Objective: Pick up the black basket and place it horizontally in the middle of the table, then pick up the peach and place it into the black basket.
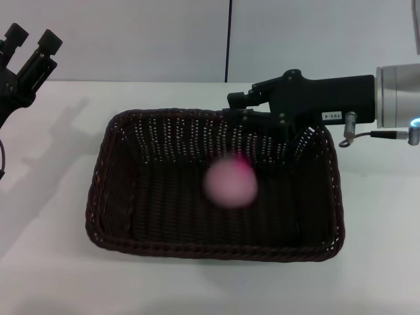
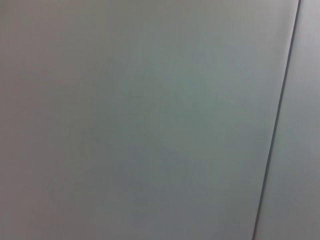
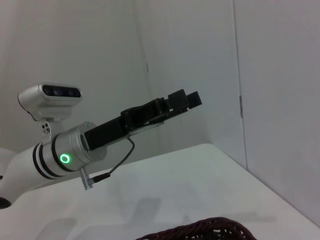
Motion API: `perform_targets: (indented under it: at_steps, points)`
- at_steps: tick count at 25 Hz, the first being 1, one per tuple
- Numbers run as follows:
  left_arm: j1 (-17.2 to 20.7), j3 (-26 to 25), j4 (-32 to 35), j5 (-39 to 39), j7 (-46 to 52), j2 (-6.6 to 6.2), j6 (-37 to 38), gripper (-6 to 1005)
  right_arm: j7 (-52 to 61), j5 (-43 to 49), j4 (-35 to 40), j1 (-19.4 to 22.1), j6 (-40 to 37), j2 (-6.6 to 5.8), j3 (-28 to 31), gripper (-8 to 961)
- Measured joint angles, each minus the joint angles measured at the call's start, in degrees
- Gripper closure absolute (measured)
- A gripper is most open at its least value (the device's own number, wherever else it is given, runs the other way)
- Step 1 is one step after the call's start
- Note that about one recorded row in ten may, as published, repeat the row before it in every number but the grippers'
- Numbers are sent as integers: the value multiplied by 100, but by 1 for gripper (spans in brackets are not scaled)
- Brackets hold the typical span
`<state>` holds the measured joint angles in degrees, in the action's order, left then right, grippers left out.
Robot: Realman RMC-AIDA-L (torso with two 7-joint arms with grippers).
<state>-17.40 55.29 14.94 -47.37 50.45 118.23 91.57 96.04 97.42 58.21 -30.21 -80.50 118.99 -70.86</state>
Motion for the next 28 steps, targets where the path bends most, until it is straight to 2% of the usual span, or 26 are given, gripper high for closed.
perform_targets:
  at_steps: [1,7,10,12,15,18,19,20,23,28]
  points:
    - [0,0,0,0,0,0,0,189,-20,-3,-16,1,2,0,-1,848]
    - [0,-6,0,0,0,-2,1,189,-64,-60,-56,91,-18,7,56,655]
    - [0,-102,0,0,0,-8,16,189,-235,-357,-197,220,-12,7,191,512]
    - [1,-170,0,0,0,-8,31,189,-552,-743,-392,340,-27,4,366,416]
    - [23,-354,0,0,0,-6,72,189,-1336,-1632,-886,586,-42,3,676,334]
    - [69,-678,0,0,0,10,130,190,-2426,-2757,-1702,828,-47,1,1024,253]
    - [81,-789,-15,0,0,16,151,190,-3137,-3505,-2346,932,-58,1,1313,253]
    - [94,-972,-63,1,0,20,192,190,-3137,-3505,-2346,932,-58,1,1313,253]
    - [101,-1368,-222,1,-50,21,293,190,-4180,-4653,-3462,1017,-165,1,1864,253]
    - [113,-2079,-546,1,-380,20,423,190,-5238,-5673,-4379,1125,-331,2,2686,253]
